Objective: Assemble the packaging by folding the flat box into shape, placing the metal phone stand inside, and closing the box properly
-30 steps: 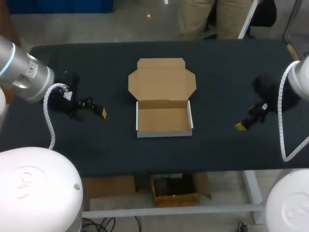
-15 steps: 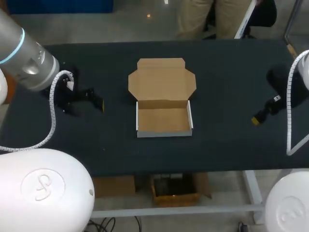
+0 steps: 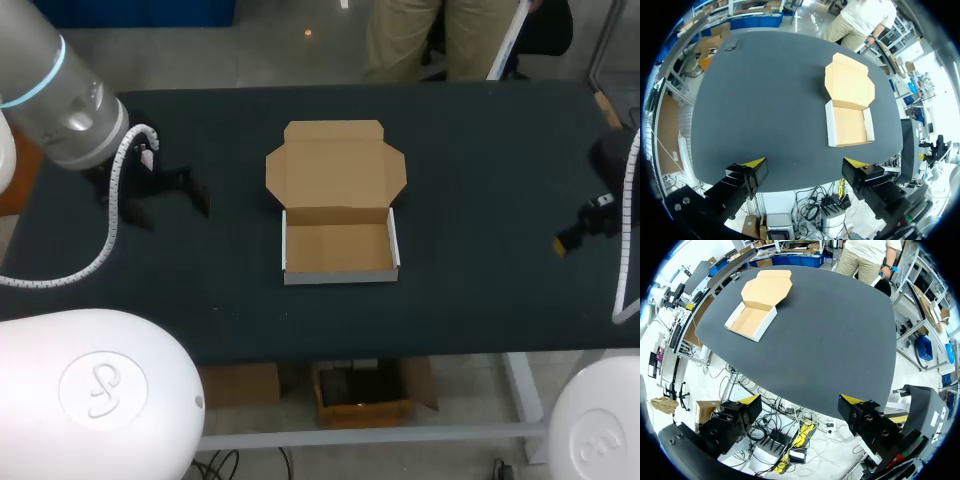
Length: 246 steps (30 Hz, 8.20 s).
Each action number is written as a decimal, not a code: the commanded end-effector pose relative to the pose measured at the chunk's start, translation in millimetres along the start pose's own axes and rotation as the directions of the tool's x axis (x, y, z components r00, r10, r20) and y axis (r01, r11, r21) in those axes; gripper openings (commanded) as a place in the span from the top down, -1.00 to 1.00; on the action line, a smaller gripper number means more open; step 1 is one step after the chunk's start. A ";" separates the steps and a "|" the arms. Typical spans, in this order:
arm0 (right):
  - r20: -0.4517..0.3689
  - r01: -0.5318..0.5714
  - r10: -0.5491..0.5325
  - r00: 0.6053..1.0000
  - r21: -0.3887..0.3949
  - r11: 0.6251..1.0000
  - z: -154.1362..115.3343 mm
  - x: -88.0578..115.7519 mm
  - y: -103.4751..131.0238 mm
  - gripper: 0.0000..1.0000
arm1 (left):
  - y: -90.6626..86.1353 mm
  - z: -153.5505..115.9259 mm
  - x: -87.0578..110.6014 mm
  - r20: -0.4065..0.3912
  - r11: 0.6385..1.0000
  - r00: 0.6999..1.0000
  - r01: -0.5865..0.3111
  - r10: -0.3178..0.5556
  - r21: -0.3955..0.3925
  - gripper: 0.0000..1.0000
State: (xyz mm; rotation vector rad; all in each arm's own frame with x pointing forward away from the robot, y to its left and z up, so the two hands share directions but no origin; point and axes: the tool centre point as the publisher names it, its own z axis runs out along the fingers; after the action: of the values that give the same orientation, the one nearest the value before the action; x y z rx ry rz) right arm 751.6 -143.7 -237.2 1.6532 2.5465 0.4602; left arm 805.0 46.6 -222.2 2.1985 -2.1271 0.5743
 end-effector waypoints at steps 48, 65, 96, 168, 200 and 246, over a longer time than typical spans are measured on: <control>0.020 -0.173 0.173 0.985 -0.006 0.985 0.7 -20.0 9.9 -1.00 | -39.4 36.6 -48.3 0.102 0.995 0.993 0.068 -0.061 -0.069 -1.00; 0.020 -0.173 0.173 0.985 -0.006 0.985 0.7 -20.0 9.9 -1.00 | -77.6 70.1 -100.0 0.099 0.986 0.989 0.117 -0.105 -0.122 -1.00; 0.020 -0.173 0.173 0.985 -0.006 0.985 0.7 -20.0 9.9 -1.00 | -162.6 137.5 -177.8 0.123 0.950 0.974 0.214 -0.190 -0.227 -1.00; 0.020 -0.173 0.173 0.985 -0.006 0.985 0.7 -20.0 9.9 -1.00 | -289.6 171.1 -288.0 0.262 0.945 0.944 0.259 -0.203 -0.202 -1.00; 0.020 -0.173 0.173 0.985 -0.006 0.985 0.7 -20.0 9.9 -1.00 | -322.6 169.2 -298.9 0.265 0.952 0.952 0.215 -0.155 -0.217 -1.00; 0.020 -0.173 0.173 0.985 -0.006 0.985 0.7 -20.0 9.9 -1.00 | -334.3 173.7 -300.3 0.269 0.957 0.954 0.193 -0.132 -0.216 -1.00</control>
State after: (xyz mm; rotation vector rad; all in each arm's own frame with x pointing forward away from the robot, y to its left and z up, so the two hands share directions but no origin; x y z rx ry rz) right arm 769.0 -157.8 -238.9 1.8740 2.3941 0.4636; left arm 1165.3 307.4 -390.1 2.4181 -1.9934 0.0914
